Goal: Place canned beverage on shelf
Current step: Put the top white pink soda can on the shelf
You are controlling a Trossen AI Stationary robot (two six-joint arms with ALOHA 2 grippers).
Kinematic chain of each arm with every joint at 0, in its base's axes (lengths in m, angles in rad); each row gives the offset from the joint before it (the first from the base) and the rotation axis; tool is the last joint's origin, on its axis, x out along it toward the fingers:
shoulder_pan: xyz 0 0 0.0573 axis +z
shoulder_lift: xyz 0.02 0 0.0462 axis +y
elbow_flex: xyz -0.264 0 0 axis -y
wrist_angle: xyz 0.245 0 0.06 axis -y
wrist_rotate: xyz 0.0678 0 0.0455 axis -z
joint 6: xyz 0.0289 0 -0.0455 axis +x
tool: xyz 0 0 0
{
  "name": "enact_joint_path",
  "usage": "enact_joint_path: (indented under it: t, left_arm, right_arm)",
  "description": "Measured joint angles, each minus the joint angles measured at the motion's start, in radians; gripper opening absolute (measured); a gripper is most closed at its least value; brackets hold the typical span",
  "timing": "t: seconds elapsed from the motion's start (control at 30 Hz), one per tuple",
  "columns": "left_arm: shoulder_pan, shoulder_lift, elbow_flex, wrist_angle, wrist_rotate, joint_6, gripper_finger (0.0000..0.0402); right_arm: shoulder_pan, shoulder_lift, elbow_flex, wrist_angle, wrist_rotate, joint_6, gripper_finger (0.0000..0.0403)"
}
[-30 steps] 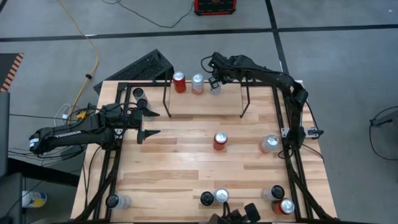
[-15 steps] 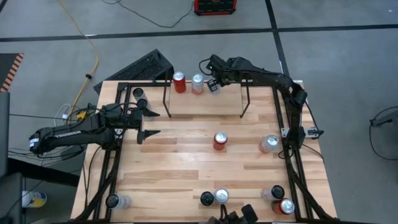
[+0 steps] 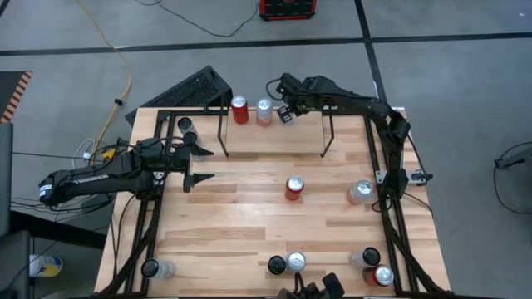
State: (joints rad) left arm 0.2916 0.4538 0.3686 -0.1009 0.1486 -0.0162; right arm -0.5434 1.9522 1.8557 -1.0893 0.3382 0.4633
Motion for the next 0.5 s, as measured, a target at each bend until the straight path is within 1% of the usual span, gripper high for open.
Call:
enact_joint_path:
  t: [0.1, 0.2, 0.3, 0.5]
  left_arm:
    - [0.000, 0.000, 0.000, -0.001, 0.000, -0.003, 0.0369]
    - [0.000, 0.000, 0.000, -0.006, -0.003, -0.007, 0.0369]
    - [0.000, 0.000, 0.000, -0.006, -0.003, -0.008, 0.0369]
    - [0.000, 0.000, 0.000, -0.006, -0.002, -0.033, 0.0369]
  right_arm:
    - [0.002, 0.000, 0.000, -0.010, -0.002, 0.000, 0.0020]
    - [0.010, -0.004, 0.000, -0.045, -0.034, 0.000, 0.0021]
    - [0.032, -0.013, 0.000, -0.079, -0.027, -0.001, 0.0021]
    - [0.103, -0.114, 0.000, -0.095, -0.005, -0.067, 0.0021]
